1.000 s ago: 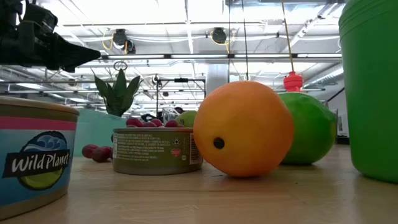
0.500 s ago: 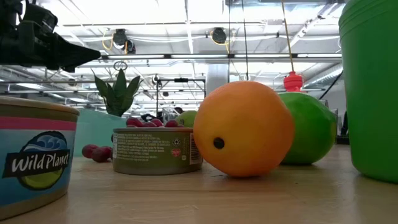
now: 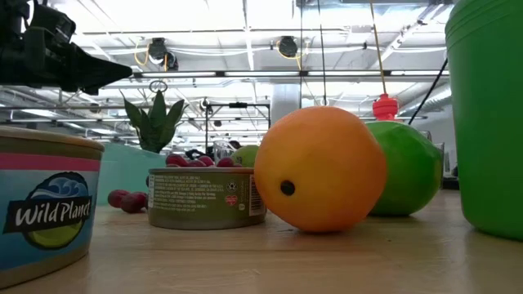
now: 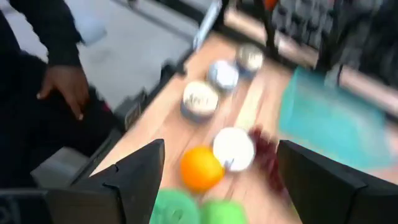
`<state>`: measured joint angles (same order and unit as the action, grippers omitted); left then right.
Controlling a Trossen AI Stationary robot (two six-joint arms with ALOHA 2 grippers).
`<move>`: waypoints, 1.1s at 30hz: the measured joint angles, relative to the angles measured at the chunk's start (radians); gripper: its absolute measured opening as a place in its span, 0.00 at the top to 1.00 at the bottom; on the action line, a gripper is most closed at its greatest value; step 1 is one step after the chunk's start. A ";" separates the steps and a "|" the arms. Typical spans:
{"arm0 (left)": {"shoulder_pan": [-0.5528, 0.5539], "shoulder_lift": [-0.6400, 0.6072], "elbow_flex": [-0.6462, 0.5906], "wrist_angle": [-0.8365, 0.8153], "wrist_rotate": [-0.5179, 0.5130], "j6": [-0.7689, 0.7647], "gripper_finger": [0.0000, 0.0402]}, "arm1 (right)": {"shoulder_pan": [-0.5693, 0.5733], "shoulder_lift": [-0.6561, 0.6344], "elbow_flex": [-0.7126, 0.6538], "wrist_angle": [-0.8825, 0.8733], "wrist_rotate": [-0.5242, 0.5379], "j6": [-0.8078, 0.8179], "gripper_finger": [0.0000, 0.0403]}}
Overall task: Pick & Place Food Item
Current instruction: Put the green tumbler into the right transparent bin
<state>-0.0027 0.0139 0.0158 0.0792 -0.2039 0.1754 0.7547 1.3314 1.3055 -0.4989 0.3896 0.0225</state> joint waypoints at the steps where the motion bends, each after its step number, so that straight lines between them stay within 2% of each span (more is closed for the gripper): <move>1: 0.000 0.000 0.000 0.000 0.000 0.000 0.90 | 0.000 0.013 0.005 -0.029 0.000 0.043 0.27; 6: 0.000 0.000 0.000 0.000 0.000 0.000 0.90 | 0.000 0.050 0.005 -0.142 -0.034 0.180 0.27; 10: 0.000 0.000 0.000 0.000 0.000 0.000 0.90 | -0.002 0.066 0.006 -0.149 -0.071 0.253 0.27; 15: 0.000 0.000 0.000 0.000 0.000 0.000 0.90 | -0.002 0.093 0.006 -0.149 -0.106 0.265 0.27; 33: 0.000 0.000 0.000 0.000 0.000 0.000 0.90 | -0.007 0.173 0.006 -0.202 -0.106 0.279 0.27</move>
<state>-0.0029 0.0136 0.0158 0.0792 -0.2039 0.1757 0.7474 1.5043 1.3117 -0.7007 0.2832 0.3019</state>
